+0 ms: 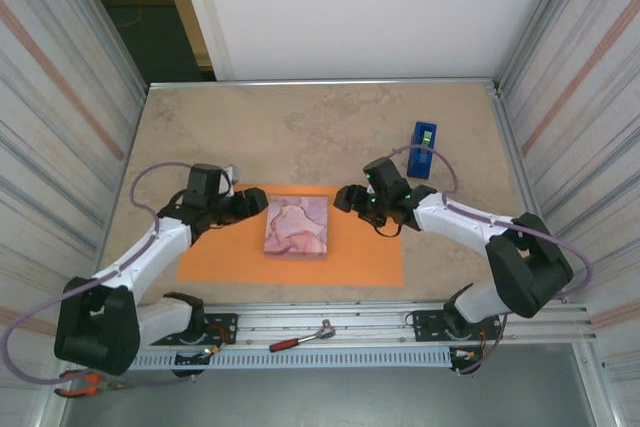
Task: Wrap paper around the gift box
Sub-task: Move the wrapping paper to the center of the table.
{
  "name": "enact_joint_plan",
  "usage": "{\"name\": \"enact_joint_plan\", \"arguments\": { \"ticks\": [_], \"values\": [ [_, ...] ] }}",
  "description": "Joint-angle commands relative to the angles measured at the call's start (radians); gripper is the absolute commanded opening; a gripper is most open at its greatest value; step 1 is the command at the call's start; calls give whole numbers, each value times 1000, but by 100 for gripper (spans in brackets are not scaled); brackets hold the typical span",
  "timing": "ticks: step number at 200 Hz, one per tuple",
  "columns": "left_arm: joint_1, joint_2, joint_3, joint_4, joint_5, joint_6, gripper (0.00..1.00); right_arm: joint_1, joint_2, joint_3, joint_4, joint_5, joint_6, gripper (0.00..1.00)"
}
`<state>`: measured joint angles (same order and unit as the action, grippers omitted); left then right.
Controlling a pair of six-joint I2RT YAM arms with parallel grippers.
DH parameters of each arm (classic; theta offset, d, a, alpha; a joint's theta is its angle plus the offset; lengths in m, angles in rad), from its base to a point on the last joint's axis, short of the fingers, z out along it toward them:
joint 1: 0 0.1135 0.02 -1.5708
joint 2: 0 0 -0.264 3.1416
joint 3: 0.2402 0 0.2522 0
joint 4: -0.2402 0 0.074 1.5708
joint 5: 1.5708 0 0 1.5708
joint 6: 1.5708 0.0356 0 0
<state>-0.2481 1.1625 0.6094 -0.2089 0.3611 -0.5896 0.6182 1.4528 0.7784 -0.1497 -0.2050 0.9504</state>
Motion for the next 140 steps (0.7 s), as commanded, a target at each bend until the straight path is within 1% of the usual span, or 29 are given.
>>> {"name": "enact_joint_plan", "arguments": {
  "ticks": [1,28,36,42,50,102,118,140],
  "values": [
    [33,75,-19,122,3,-89,59,-31,56,-22,27,-49,-40,56],
    [40,176,0,186,24,-102,50,-52,142,-18,73,-62,-53,34],
    [41,200,3,196,21,-102,49,-59,164,-16,83,-60,-55,29],
    [41,217,6,202,18,-98,49,-65,179,-16,91,-60,-56,25],
    [41,238,10,206,14,-92,49,-74,199,-14,102,-60,-60,22],
    [46,363,34,274,-10,-99,49,-167,282,28,104,-66,-121,20],
    [46,410,63,293,-6,-85,49,-203,316,57,99,-72,-146,20],
    [46,476,127,279,-19,-58,49,-242,356,91,99,-84,-170,21]
  ]
}}
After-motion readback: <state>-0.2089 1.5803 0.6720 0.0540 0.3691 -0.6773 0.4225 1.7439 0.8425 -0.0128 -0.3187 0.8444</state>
